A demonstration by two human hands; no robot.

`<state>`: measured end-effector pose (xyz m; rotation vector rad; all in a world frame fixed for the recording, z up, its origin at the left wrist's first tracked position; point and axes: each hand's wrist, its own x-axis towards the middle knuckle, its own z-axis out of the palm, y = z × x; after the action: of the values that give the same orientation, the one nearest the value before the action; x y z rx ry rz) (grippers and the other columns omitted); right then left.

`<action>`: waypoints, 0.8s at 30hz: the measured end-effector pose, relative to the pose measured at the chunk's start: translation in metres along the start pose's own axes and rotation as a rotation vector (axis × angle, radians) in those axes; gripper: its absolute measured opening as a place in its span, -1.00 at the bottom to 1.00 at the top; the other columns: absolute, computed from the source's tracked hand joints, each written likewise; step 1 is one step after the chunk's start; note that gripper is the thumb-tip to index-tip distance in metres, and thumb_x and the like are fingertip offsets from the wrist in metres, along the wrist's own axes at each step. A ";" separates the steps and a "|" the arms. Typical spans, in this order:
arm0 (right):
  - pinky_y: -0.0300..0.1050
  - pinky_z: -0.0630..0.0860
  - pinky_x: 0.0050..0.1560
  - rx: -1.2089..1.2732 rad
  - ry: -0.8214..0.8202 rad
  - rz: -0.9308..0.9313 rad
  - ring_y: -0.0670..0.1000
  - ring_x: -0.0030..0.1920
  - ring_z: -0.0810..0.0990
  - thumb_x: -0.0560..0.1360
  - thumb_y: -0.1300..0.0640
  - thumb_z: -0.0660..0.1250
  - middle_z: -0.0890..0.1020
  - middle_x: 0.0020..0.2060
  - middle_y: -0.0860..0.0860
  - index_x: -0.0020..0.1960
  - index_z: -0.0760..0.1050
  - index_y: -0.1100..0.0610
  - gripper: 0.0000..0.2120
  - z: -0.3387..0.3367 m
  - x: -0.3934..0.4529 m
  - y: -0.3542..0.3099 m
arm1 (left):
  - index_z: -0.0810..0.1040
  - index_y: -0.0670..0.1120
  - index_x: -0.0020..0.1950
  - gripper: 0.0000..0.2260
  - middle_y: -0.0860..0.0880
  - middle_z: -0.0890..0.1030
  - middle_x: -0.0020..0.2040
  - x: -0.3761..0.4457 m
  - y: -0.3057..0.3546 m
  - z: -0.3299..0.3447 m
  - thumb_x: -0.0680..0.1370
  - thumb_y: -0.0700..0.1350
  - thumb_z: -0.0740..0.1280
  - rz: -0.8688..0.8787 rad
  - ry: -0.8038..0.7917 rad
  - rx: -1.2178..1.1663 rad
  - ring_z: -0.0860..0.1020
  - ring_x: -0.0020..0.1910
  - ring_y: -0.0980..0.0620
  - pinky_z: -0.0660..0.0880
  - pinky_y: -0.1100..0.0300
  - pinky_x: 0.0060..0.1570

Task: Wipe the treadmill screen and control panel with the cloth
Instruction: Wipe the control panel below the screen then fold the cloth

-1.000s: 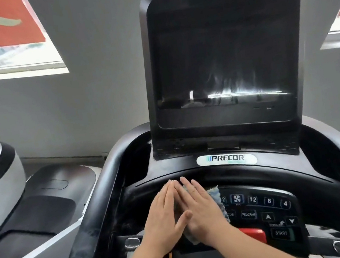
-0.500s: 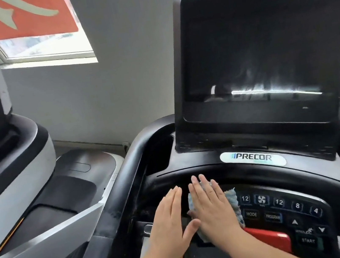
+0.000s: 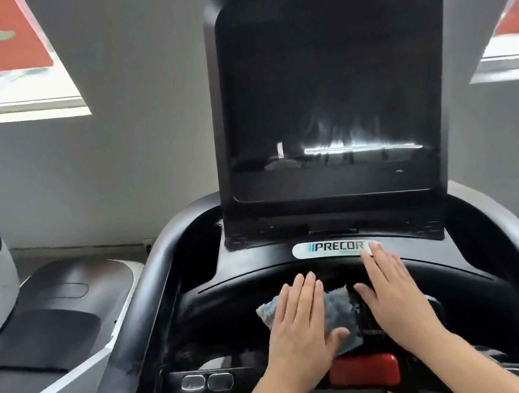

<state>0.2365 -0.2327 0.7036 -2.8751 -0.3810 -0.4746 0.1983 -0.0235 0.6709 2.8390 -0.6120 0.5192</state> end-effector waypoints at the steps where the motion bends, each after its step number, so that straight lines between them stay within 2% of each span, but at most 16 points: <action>1: -0.04 -0.04 0.56 -0.005 0.004 0.037 0.17 0.52 0.20 0.68 -0.18 -0.11 0.34 0.47 0.26 0.48 0.29 0.30 -0.36 -0.001 -0.005 0.011 | 0.33 -0.23 0.54 -0.35 -0.17 0.31 0.56 0.005 0.000 0.004 0.68 0.26 0.05 0.013 -0.017 0.023 0.20 0.58 -0.15 0.15 -0.11 0.50; 4: -0.02 -0.03 0.55 -0.013 -0.015 0.101 0.17 0.53 0.21 0.64 -0.15 -0.02 0.31 0.50 0.25 0.49 0.30 0.27 -0.38 -0.005 -0.016 0.032 | 0.31 -0.17 0.56 -0.45 -0.14 0.32 0.57 0.003 -0.010 0.012 0.70 0.16 0.06 0.093 -0.045 0.106 0.20 0.58 -0.14 0.15 -0.13 0.50; 6: -0.05 -0.06 0.55 -0.023 -0.049 0.129 0.18 0.54 0.20 0.63 -0.18 -0.03 0.29 0.51 0.24 0.50 0.29 0.25 -0.36 -0.003 -0.023 0.040 | 0.30 -0.16 0.56 -0.48 -0.12 0.28 0.58 -0.014 -0.016 0.015 0.70 0.12 0.05 0.154 -0.028 0.143 0.21 0.58 -0.15 0.13 -0.14 0.51; 8: -0.02 -0.04 0.56 -0.035 -0.060 0.164 0.17 0.55 0.17 0.63 -0.27 -0.14 0.26 0.53 0.22 0.52 0.27 0.24 -0.28 0.000 -0.029 0.044 | 0.30 -0.17 0.56 -0.47 -0.13 0.26 0.59 -0.039 -0.020 0.022 0.69 0.13 0.06 0.249 -0.004 0.186 0.18 0.59 -0.15 0.12 -0.16 0.51; 11: 0.02 -0.06 0.57 -0.040 -0.100 0.231 0.07 0.59 0.03 0.57 -0.36 -0.33 0.16 0.57 0.14 0.57 0.17 0.20 -0.15 0.008 -0.035 0.048 | 0.36 -0.17 0.53 -0.40 -0.15 0.29 0.58 -0.066 -0.030 0.030 0.63 0.21 0.20 0.398 -0.023 0.291 0.20 0.58 -0.17 0.11 -0.17 0.52; 12: 0.01 -0.06 0.57 -0.049 -0.105 0.242 0.06 0.59 0.04 0.58 -0.36 -0.35 0.18 0.57 0.12 0.57 0.17 0.21 -0.14 0.009 -0.035 0.049 | 0.38 -0.17 0.52 -0.39 -0.15 0.30 0.57 -0.066 -0.033 0.029 0.62 0.23 0.20 0.444 -0.030 0.297 0.21 0.57 -0.17 0.10 -0.17 0.53; 15: -0.03 -0.07 0.52 -0.084 -0.161 0.263 0.12 0.52 0.27 0.64 -0.29 -0.28 0.38 0.48 0.15 0.48 0.33 0.27 -0.20 0.007 -0.033 0.046 | 0.32 -0.12 0.56 -0.36 -0.12 0.29 0.58 -0.040 -0.042 0.019 0.64 0.30 0.11 0.551 -0.081 0.304 0.19 0.58 -0.12 0.10 -0.11 0.52; 17: -0.03 -0.05 0.50 -0.098 -0.168 0.270 0.15 0.48 0.35 0.66 -0.26 -0.24 0.45 0.43 0.16 0.44 0.40 0.29 -0.23 0.007 -0.032 0.046 | 0.21 -0.14 0.59 -0.34 -0.13 0.25 0.59 -0.012 -0.040 0.013 0.64 0.29 0.10 0.515 -0.062 0.323 0.14 0.59 -0.12 0.08 -0.11 0.52; 20: 0.03 0.07 0.47 -0.111 -0.158 0.263 0.17 0.45 0.40 0.67 -0.24 -0.23 0.50 0.39 0.17 0.42 0.42 0.30 -0.24 0.007 -0.032 0.046 | 0.11 -0.19 0.60 -0.35 -0.17 0.20 0.60 0.013 -0.030 0.008 0.66 0.22 0.05 0.288 -0.034 0.282 0.12 0.59 -0.16 0.04 -0.14 0.53; 22: 0.03 0.09 0.47 -0.114 -0.164 0.250 0.17 0.45 0.40 0.67 -0.24 -0.22 0.50 0.38 0.17 0.42 0.42 0.30 -0.24 0.008 -0.033 0.047 | 0.10 -0.20 0.60 -0.37 -0.17 0.18 0.61 0.000 -0.025 0.009 0.68 0.20 0.02 0.232 -0.056 0.246 0.12 0.59 -0.16 0.03 -0.13 0.54; 24: 0.02 0.08 0.47 -0.112 -0.167 0.245 0.17 0.46 0.39 0.67 -0.24 -0.22 0.49 0.40 0.16 0.43 0.40 0.30 -0.25 0.008 -0.033 0.048 | 0.18 -0.21 0.58 -0.41 -0.18 0.25 0.59 -0.035 -0.024 0.016 0.69 0.16 0.01 0.270 -0.052 0.235 0.13 0.59 -0.17 0.05 -0.13 0.53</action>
<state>0.2217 -0.2833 0.6774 -3.0246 -0.0248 -0.2212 0.1839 0.0068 0.6405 3.0124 -1.0168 0.5978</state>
